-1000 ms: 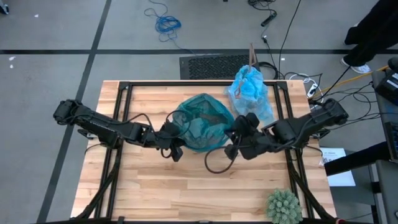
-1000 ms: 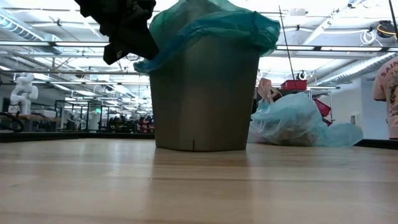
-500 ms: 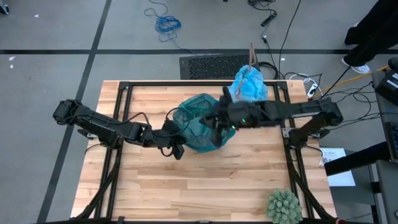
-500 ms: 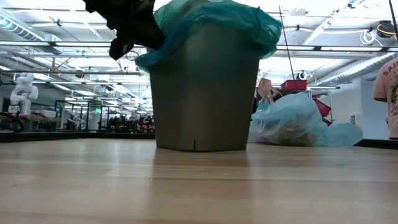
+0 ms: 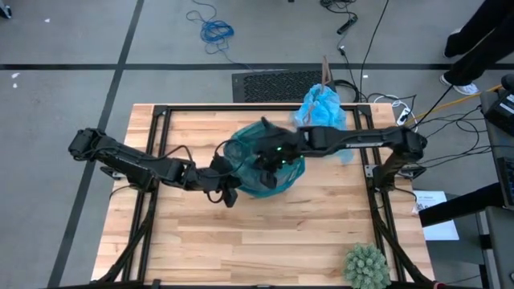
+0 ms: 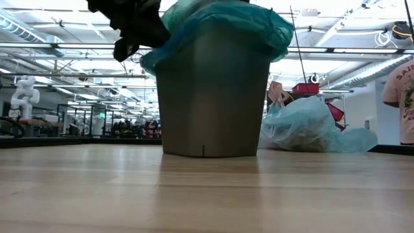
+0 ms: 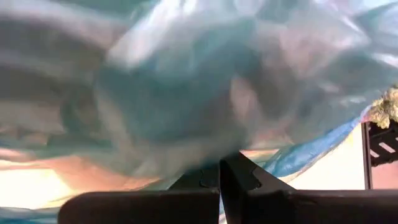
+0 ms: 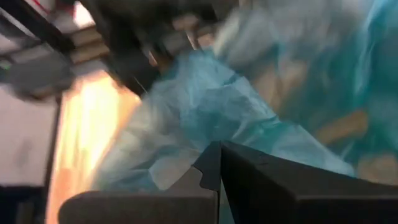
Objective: Place trash/remove bag and relplace
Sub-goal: Insert the dark blue trash bag into the trash bin
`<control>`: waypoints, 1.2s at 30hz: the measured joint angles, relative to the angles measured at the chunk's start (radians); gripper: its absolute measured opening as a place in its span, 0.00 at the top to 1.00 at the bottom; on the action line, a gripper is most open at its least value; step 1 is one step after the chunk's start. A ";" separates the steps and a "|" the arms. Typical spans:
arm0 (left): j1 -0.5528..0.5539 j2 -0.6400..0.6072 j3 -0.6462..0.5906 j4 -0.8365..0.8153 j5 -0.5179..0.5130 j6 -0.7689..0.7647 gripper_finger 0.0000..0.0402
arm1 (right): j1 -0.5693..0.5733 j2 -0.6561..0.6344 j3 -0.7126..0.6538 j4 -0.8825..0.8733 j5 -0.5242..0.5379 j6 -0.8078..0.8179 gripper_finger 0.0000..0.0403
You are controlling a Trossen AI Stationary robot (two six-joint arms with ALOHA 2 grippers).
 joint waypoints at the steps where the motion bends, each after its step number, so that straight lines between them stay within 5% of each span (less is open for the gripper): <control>1: -0.003 0.000 0.000 -0.003 0.001 0.001 1.00 | -0.001 0.013 0.000 -0.024 0.000 0.000 1.00; 17: -0.047 0.013 0.000 -0.076 -0.072 -0.002 1.00 | -0.019 0.117 0.000 -0.134 0.008 0.075 1.00; 36: -0.071 0.037 0.001 -0.036 -0.036 -0.030 1.00 | 0.035 0.044 0.096 -0.169 0.032 0.141 1.00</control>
